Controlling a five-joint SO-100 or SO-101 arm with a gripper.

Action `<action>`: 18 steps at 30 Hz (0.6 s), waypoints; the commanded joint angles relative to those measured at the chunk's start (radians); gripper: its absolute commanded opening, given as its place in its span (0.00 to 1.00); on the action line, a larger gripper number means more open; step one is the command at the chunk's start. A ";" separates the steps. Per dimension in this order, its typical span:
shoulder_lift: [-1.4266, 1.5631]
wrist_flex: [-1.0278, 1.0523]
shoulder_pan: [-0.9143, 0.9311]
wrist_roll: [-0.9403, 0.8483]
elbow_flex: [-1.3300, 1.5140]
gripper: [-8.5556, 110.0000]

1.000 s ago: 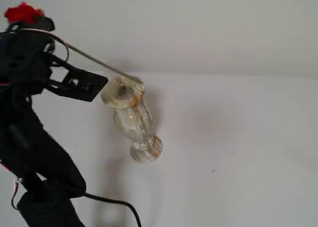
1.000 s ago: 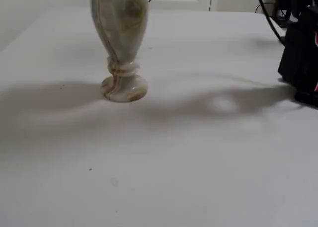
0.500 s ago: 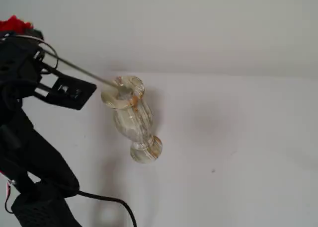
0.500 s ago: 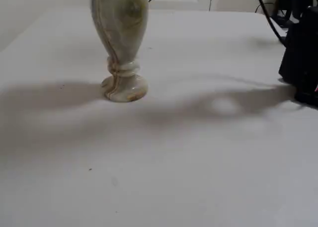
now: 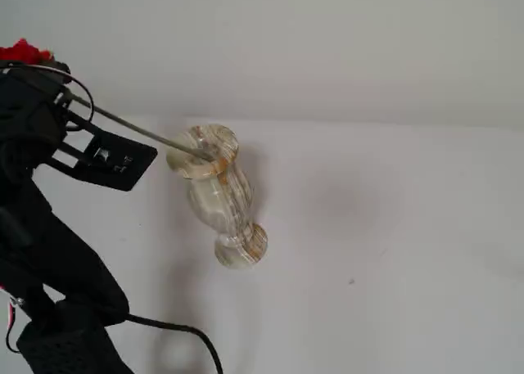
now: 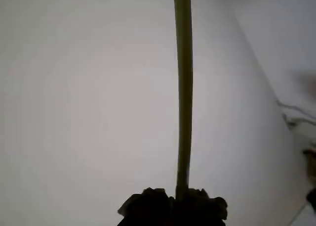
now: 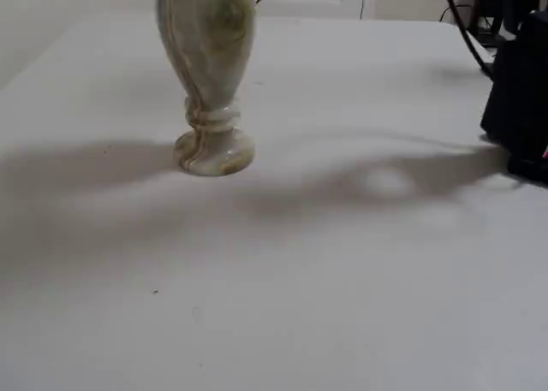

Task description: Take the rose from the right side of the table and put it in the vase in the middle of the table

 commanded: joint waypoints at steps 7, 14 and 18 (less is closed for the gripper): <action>-0.098 0.011 0.080 0.040 -0.032 0.11; -0.181 0.026 0.189 0.084 -0.032 0.15; -0.233 0.018 0.273 0.087 -0.032 0.15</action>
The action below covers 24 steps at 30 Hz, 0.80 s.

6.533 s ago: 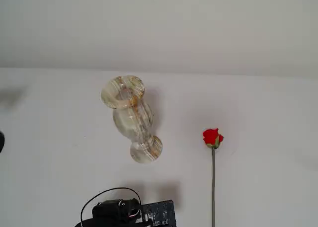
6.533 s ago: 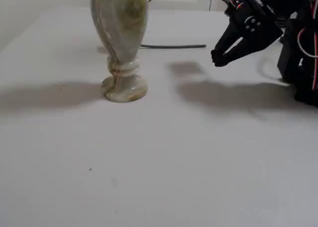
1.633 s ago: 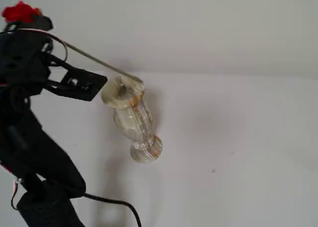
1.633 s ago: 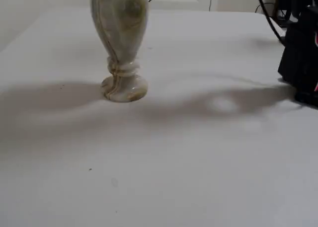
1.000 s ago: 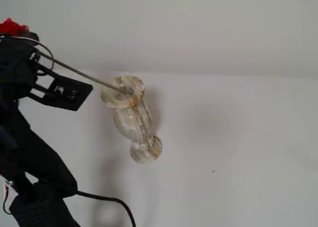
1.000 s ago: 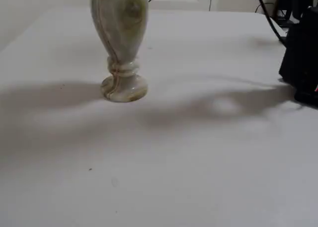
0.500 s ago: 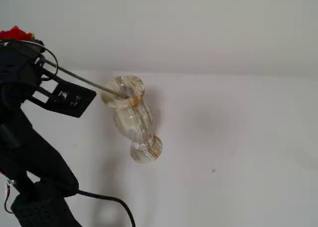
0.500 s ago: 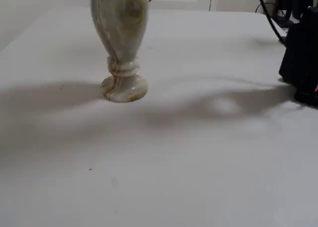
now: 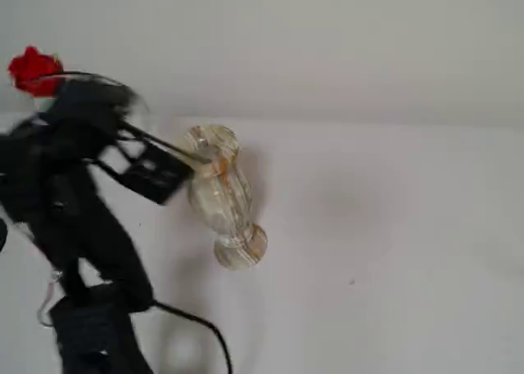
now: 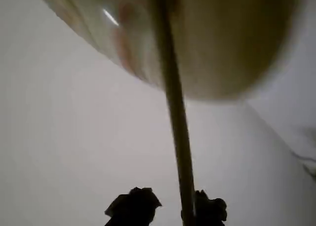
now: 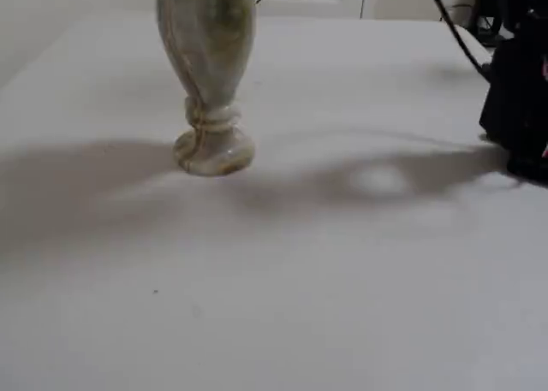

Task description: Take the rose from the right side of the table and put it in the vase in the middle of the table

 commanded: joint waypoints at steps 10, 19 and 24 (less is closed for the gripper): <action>-0.009 0.002 0.255 0.052 -0.015 0.22; 0.101 0.044 0.276 -0.023 -0.015 0.28; 0.187 0.084 0.187 -0.098 -0.015 0.33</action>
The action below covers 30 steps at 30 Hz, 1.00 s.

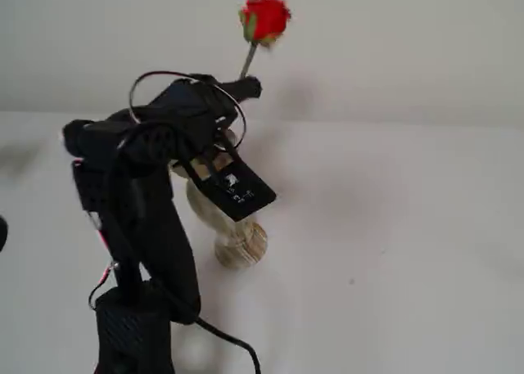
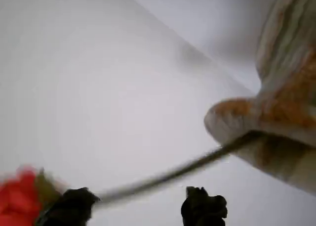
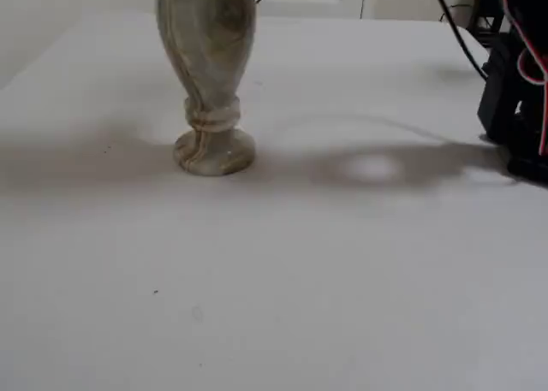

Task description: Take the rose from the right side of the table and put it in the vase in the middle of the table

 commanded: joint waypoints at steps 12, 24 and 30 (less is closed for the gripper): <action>0.221 0.087 -0.124 -0.712 -0.012 0.38; 0.698 0.087 0.087 -1.305 0.508 0.07; 1.181 0.064 -0.061 -1.324 0.940 0.07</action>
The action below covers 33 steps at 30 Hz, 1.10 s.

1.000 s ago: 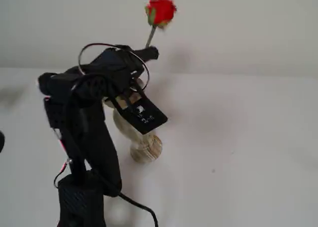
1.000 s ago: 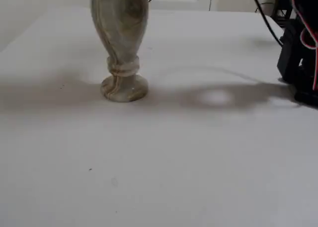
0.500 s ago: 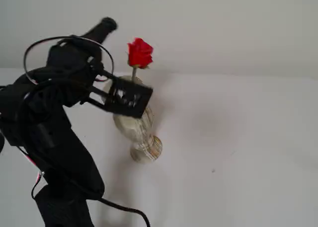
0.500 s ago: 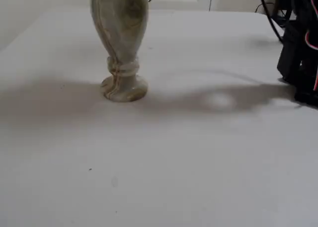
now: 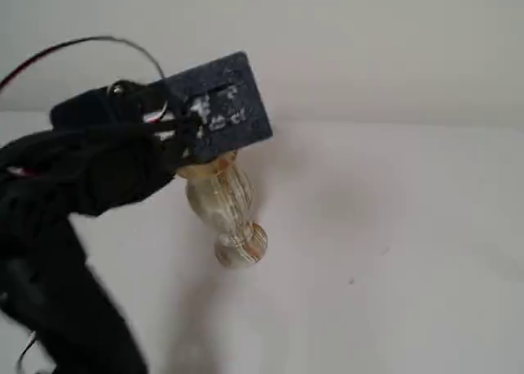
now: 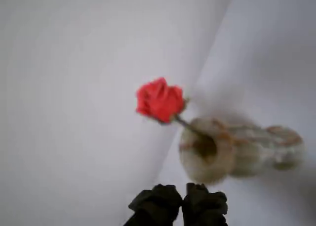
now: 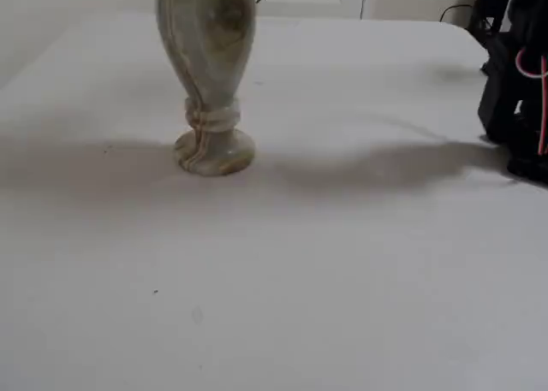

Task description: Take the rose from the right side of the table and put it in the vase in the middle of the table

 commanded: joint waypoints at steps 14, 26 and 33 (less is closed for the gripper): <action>1.275 -0.259 -0.077 0.054 1.488 0.07; 1.499 -0.394 -0.077 0.107 2.042 0.07; 1.497 -0.543 -0.054 0.181 2.427 0.07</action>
